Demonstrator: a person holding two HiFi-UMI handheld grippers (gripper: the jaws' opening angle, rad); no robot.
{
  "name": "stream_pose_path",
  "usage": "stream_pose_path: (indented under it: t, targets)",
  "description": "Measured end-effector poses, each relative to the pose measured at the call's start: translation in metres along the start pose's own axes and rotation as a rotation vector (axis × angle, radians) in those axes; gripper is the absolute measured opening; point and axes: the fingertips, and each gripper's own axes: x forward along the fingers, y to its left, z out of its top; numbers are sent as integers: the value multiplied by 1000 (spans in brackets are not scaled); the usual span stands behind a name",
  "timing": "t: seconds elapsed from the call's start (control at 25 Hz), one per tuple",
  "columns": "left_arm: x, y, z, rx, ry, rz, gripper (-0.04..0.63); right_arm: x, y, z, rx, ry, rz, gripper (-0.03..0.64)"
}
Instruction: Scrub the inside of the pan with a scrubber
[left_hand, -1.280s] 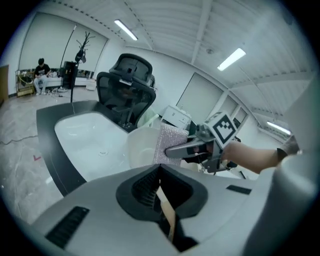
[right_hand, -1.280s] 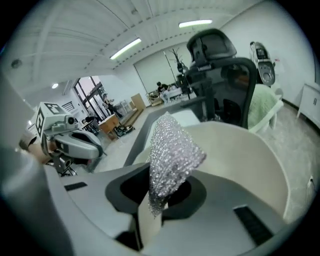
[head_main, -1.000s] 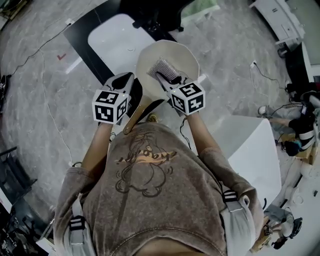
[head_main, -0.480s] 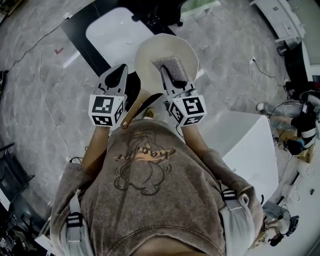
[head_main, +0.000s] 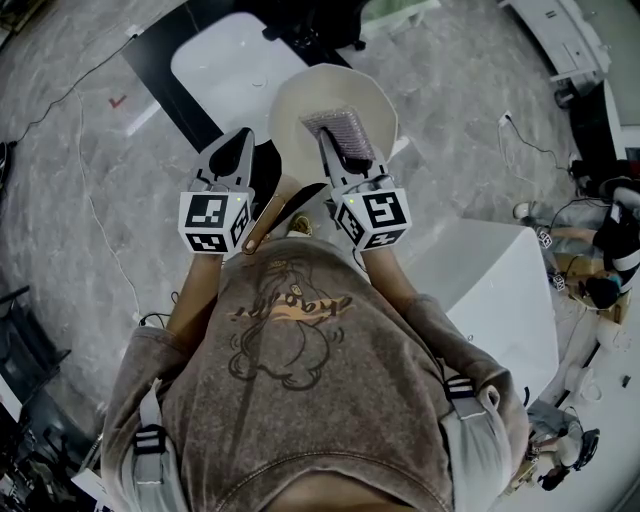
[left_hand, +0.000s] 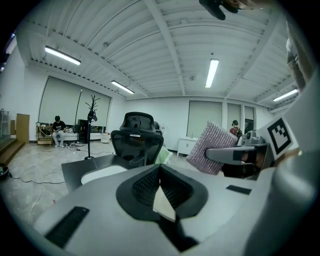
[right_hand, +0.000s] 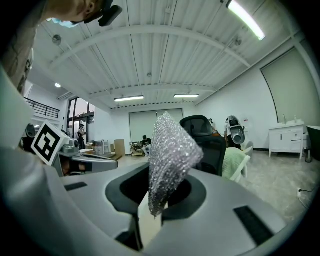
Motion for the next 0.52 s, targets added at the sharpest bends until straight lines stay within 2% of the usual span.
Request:
stream_pose_path:
  t: [0.52]
  targets:
    - [-3, -1, -2, -11, 16, 12, 17, -5, 7, 0, -13, -2, 23, 78]
